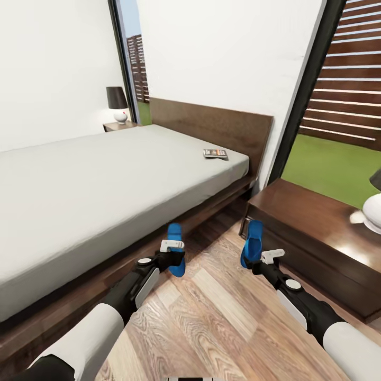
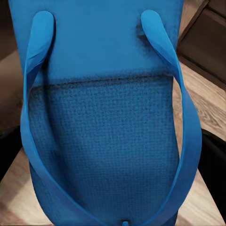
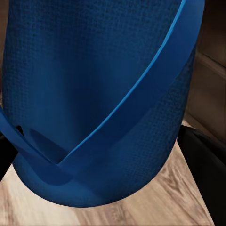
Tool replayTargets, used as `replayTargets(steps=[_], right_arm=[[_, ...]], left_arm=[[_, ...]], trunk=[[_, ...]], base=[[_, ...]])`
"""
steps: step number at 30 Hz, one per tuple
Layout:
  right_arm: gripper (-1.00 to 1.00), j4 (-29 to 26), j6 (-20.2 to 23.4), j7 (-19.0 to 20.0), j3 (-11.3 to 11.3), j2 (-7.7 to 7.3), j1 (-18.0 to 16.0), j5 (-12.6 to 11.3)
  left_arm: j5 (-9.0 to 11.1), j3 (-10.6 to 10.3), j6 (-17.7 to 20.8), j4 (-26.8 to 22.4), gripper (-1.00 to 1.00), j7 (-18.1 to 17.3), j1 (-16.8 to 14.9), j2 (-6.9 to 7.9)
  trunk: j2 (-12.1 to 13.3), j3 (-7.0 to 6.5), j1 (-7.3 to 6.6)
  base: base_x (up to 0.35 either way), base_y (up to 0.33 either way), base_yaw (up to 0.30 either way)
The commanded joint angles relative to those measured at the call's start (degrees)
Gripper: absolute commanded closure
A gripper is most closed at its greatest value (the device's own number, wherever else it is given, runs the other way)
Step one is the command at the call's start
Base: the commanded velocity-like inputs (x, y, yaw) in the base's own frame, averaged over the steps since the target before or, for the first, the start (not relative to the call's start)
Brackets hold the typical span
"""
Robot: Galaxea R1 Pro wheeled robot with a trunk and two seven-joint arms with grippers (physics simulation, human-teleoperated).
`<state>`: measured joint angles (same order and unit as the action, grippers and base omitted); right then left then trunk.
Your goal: In the bedroom, move the book from the bed onto either nightstand, and place the two sandals side by side next to the bed.
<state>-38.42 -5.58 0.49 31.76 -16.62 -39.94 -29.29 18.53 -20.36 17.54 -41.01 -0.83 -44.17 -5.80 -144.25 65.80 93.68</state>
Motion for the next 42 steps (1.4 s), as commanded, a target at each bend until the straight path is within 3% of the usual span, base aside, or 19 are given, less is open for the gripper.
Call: replayTargets(steps=[1,42], right_arm=[[1.0,0.01,-0.31,0.07,0.32,-0.08,-0.05,-0.59],[1.0,0.01,-0.31,0.03,0.32,-0.08,-0.05,-0.59]], left_arm=[[0.28,-0.03,0.28,-0.03,1.0,-0.04,-0.04,0.0],[0.19,-0.04,0.3,-0.03,1.0,-0.05,-0.04,0.0]], trunk=[[-0.02,0.07,-0.01],[-0.02,0.94,-0.01]], base=[[0.0,0.0,0.26],[0.0,-0.023,0.259]])
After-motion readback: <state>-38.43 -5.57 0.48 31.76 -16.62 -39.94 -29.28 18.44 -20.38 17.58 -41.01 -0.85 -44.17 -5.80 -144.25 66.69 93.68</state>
